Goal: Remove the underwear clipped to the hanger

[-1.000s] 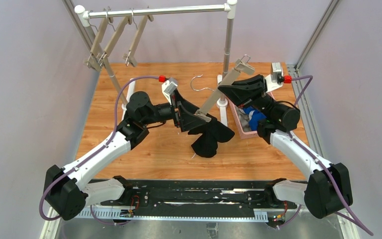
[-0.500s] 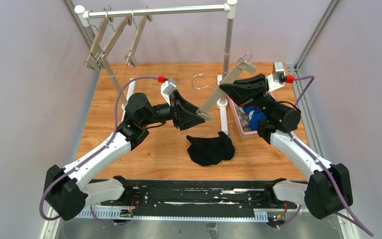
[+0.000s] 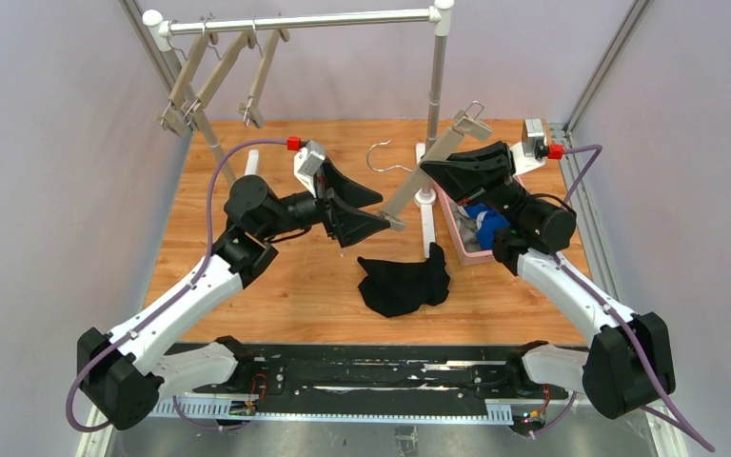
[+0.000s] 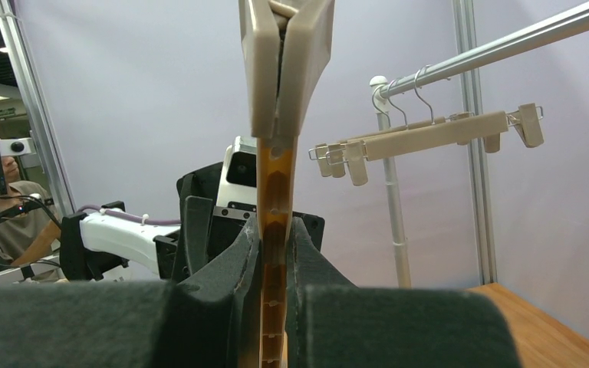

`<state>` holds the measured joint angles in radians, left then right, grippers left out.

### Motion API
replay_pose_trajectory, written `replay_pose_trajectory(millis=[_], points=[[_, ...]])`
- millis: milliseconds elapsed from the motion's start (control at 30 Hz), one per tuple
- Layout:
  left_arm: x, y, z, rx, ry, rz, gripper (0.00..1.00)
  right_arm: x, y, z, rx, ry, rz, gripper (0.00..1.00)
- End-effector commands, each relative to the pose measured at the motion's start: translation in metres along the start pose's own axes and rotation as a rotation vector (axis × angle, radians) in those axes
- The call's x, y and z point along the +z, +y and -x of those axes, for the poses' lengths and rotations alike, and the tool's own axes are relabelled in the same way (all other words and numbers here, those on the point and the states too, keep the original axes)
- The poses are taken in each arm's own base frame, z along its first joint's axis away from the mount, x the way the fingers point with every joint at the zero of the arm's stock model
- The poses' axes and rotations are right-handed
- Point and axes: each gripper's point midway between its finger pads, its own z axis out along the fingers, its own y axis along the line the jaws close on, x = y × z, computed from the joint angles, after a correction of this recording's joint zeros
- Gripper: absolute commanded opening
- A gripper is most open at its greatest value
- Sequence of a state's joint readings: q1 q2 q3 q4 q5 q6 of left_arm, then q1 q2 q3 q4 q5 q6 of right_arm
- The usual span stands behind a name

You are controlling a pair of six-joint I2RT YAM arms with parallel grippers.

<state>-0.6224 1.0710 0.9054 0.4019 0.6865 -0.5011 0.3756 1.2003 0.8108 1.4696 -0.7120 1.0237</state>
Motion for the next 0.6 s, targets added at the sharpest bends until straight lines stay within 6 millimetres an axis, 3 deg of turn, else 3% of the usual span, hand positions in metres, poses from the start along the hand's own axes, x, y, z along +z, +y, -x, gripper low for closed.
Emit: replay_pose_trajectory(millis=[0, 133, 267, 567], points=[[0.007, 0.001, 0.016, 0.043, -0.027, 0.000, 0.78, 0.009, 0.024, 0.019, -0.044, -0.043, 0.082, 0.01], [0.012, 0.004, 0.019, 0.048, -0.026, 0.000, 0.76, 0.009, 0.026, 0.021, -0.046, -0.046, 0.088, 0.01], [0.016, 0.008, 0.023, 0.062, -0.034, 0.011, 0.65, 0.009, 0.027, 0.019, -0.043, -0.043, 0.090, 0.01], [0.027, 0.016, 0.022, 0.028, -0.017, 0.011, 0.64, 0.011, 0.027, 0.019, -0.048, -0.041, 0.096, 0.01]])
